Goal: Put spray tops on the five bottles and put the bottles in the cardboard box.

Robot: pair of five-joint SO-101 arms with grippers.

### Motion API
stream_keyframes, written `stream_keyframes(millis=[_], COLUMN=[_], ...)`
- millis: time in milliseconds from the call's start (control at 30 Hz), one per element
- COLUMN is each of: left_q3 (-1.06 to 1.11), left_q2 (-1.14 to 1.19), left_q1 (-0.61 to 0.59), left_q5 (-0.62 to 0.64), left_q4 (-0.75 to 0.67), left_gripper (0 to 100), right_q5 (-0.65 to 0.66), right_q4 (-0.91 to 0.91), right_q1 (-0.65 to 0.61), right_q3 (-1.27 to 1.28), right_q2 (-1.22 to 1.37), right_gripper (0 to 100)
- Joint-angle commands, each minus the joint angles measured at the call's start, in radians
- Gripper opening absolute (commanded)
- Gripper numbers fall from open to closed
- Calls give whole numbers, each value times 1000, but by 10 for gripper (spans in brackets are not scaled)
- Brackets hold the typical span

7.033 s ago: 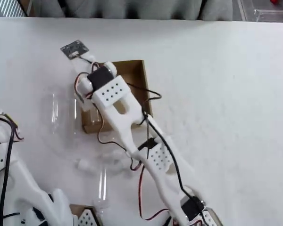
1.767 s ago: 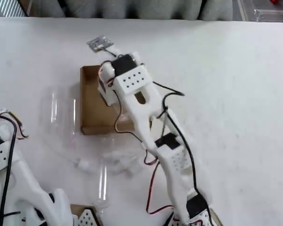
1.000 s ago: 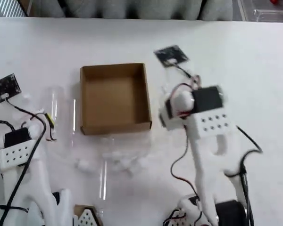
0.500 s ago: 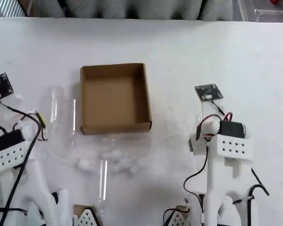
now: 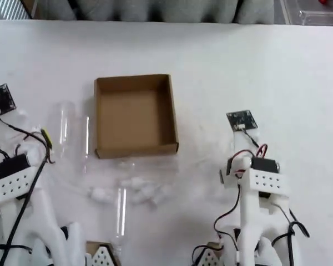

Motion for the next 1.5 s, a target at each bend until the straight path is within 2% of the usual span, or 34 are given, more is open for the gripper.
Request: stream_keyframes(millis=[0,267,500,600,733,867,1067,1200,1467], left_q3=[-57,-264,-295,-296,-296,-333,-443,-499,-531], left_q2=[84,400,467,466,466,466,466,464,464], left_q1=[-10,-148,-179,-179,-173,-142,-154,-87,145], left_q5=[-11,-15,-17,-17,-11,-15,-14,-15,-17], left_q4=[-34,-26,-11,12,18,74,226,336,508], left_gripper=[20,24,25,84,207,221,222,219,217], right_q5=[9,9,9,9,2,0,-2,-2,-2], right_q4=[-128,-147,-140,-140,-125,-119,-119,-119,-119], right_q1=[41,59,59,59,59,59,59,59,61], right_q3=[25,34,34,34,35,49,49,49,51], right_q2=[-27,-27,-27,-27,-27,-27,-27,-27,-27], right_gripper=[18,18,19,23,116,192,208,207,205])
